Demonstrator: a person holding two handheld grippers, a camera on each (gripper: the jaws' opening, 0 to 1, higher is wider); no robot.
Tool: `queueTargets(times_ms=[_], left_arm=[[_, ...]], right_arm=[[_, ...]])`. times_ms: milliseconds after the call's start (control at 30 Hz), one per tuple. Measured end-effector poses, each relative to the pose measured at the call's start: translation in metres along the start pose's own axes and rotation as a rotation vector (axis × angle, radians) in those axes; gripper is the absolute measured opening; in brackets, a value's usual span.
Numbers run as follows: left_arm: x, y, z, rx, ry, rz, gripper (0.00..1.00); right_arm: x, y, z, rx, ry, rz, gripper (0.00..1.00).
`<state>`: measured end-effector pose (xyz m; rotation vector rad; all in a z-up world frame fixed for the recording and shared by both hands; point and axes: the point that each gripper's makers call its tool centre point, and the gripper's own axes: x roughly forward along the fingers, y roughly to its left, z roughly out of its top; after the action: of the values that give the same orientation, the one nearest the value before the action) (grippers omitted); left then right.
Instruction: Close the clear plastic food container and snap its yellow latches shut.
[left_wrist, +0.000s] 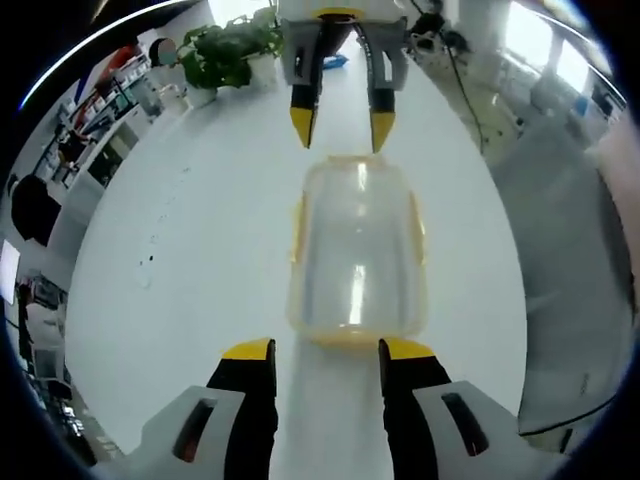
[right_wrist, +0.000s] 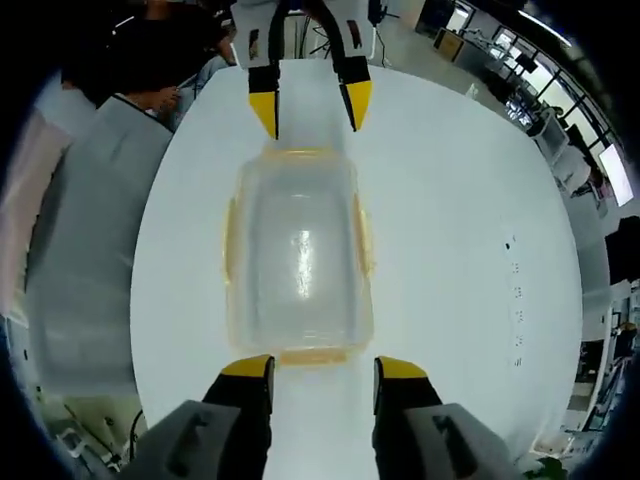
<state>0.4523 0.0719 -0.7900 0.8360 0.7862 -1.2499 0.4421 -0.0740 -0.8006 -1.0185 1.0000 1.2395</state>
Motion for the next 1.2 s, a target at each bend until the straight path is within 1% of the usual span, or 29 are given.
queueTargets(times_ms=[33, 67, 100, 133, 167, 200, 233, 333, 400, 500, 633, 867, 900, 933, 967, 1000, 1100, 1200], left_arm=[[0.0, 0.001, 0.006, -0.018, -0.029, 0.008, 0.38], [-0.001, 0.001, 0.009, -0.028, -0.044, 0.009, 0.37], [-0.001, 0.0, 0.013, -0.041, -0.065, 0.007, 0.37], [-0.002, -0.001, 0.021, -0.056, -0.11, 0.0, 0.36], [-0.002, -0.002, 0.024, -0.068, -0.126, -0.006, 0.35], [-0.003, -0.002, 0.027, -0.076, -0.133, -0.008, 0.35], [-0.004, -0.002, 0.029, -0.078, -0.139, -0.006, 0.34], [-0.002, -0.001, 0.033, -0.087, -0.155, 0.002, 0.33], [-0.001, -0.001, 0.037, -0.111, -0.168, -0.001, 0.32], [0.002, -0.003, 0.039, -0.12, -0.175, -0.01, 0.31], [0.01, -0.009, 0.039, -0.121, -0.16, -0.024, 0.3], [0.023, -0.018, 0.044, -0.133, -0.173, -0.042, 0.3], [0.025, -0.017, 0.045, -0.143, -0.174, -0.042, 0.3], [0.027, -0.019, 0.046, -0.219, -0.18, -0.05, 0.31], [0.029, -0.018, 0.047, -0.237, -0.187, -0.051, 0.31], [0.03, -0.017, 0.048, -0.218, -0.191, -0.053, 0.31], [0.035, -0.017, 0.048, -0.214, -0.186, -0.047, 0.31], [0.039, -0.021, 0.049, -0.211, -0.186, -0.062, 0.3]], right_arm=[[0.0, 0.0, 0.003, 0.01, -0.014, -0.001, 0.37], [0.001, 0.0, 0.004, 0.017, -0.021, -0.001, 0.36], [0.001, 0.001, 0.006, 0.026, -0.029, 0.001, 0.36], [0.001, 0.002, 0.008, 0.047, -0.047, 0.004, 0.34], [0.001, 0.002, 0.01, 0.057, -0.06, 0.005, 0.33], [0.002, 0.003, 0.014, 0.072, -0.085, 0.011, 0.32], [0.002, 0.005, 0.015, 0.079, -0.092, 0.019, 0.32], [0.003, 0.006, 0.018, 0.081, -0.103, 0.025, 0.32], [0.005, 0.006, 0.02, 0.084, -0.107, 0.026, 0.32], [0.004, 0.006, 0.025, 0.092, -0.128, 0.029, 0.32], [0.005, 0.008, 0.033, 0.106, -0.167, 0.046, 0.32], [0.011, 0.011, 0.037, 0.099, -0.177, 0.052, 0.32], [0.012, 0.011, 0.038, 0.1, -0.179, 0.053, 0.32], [0.013, 0.012, 0.038, 0.102, -0.181, 0.057, 0.32], [0.014, 0.013, 0.038, 0.101, -0.18, 0.06, 0.32], [0.015, 0.013, 0.038, 0.099, -0.176, 0.061, 0.32], [0.017, 0.013, 0.037, 0.1, -0.174, 0.062, 0.32], [0.02, 0.014, 0.037, 0.105, -0.179, 0.069, 0.32]])
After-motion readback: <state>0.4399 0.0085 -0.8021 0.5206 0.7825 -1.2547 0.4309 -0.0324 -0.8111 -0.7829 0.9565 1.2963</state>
